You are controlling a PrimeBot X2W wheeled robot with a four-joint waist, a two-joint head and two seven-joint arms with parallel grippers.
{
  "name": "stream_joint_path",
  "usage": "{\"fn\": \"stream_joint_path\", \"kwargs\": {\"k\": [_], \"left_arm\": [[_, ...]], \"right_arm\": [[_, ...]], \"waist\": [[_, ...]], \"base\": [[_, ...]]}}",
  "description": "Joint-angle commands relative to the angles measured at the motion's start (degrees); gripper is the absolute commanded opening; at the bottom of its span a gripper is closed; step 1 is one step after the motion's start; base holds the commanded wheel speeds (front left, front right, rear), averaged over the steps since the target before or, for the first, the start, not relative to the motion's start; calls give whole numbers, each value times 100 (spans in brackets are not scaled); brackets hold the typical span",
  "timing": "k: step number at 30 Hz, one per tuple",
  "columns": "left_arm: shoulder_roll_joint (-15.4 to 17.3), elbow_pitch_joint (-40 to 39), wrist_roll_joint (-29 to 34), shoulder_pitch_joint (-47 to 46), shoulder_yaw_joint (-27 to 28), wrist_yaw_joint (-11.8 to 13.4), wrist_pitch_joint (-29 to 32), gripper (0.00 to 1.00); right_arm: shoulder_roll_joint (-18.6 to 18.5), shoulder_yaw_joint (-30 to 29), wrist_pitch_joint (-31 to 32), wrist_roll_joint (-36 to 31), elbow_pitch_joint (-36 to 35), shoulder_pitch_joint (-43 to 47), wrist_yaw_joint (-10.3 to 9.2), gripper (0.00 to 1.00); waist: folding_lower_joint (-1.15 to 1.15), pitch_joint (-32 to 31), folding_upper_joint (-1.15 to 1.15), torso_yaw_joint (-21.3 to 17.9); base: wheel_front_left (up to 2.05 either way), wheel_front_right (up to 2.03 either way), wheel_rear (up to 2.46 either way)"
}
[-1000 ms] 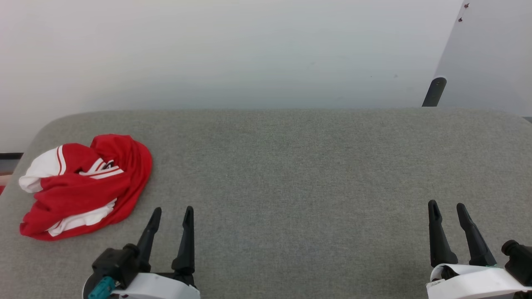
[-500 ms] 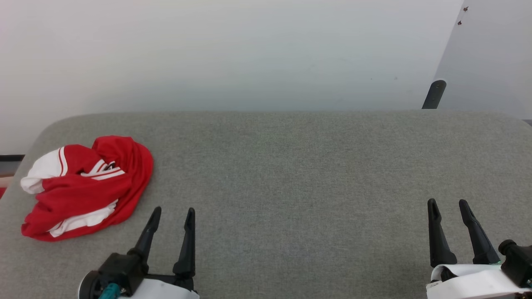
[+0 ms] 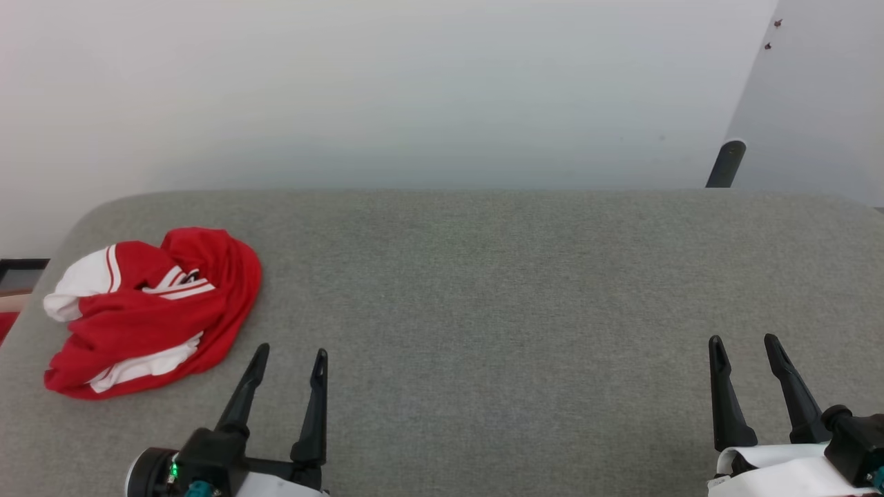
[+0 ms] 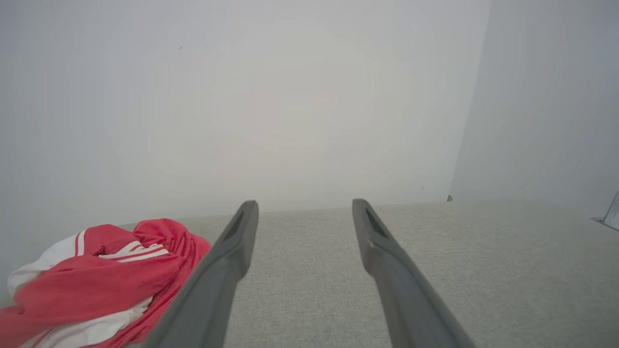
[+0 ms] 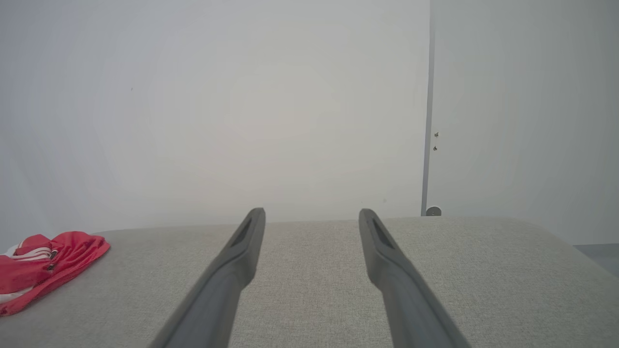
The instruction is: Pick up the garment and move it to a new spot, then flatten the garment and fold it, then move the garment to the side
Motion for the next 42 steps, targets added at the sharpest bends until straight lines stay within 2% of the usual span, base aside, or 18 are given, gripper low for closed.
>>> {"fn": "stream_joint_path", "kwargs": {"k": [1, 6, 11, 19, 27, 33, 37, 42], "left_arm": [[-4, -19, 131, 60, 3, -27, -37, 100], [-10, 84, 66, 15, 23, -70, -24, 100], [39, 276, 26, -96, 54, -73, -24, 100], [141, 523, -69, -210, 272, 92, 30, 100], [289, 451, -110, -51, 440, 273, 208, 100], [307, 202, -232, 97, 635, 434, 261, 100], [245, 111, -484, -10, 622, 306, 487, 100], [432, 145, -768, -548, 501, -19, 1103, 100]], "right_arm": [[-8, -3, -35, -112, -36, 60, 4, 100], [-8, -3, 6, -101, -41, 111, 4, 100], [-7, 53, 35, -71, -37, 115, 4, 100], [-4, 306, 31, 7, 45, 153, 4, 100], [-4, 575, -40, 143, 193, 39, 4, 100], [-7, 858, -47, 154, 340, -238, 3, 100], [-7, 856, -70, 122, 425, -339, 3, 100], [-6, 726, -84, 94, 422, -189, 3, 100]], "waist": [[0, -13, 0, 27], [0, -51, 0, 175], [0, -119, 0, 516], [0, -298, 0, 1419], [0, -454, 0, 2302], [0, -303, 0, 2473], [0, -227, 0, 2533], [0, -104, 0, 2592]], "base": [[0, 0, 0], [0, 0, 0], [0, 0, 0], [0, 0, 0], [0, 0, 0], [0, 0, 0], [0, 0, 0], [0, 0, 0]]}}
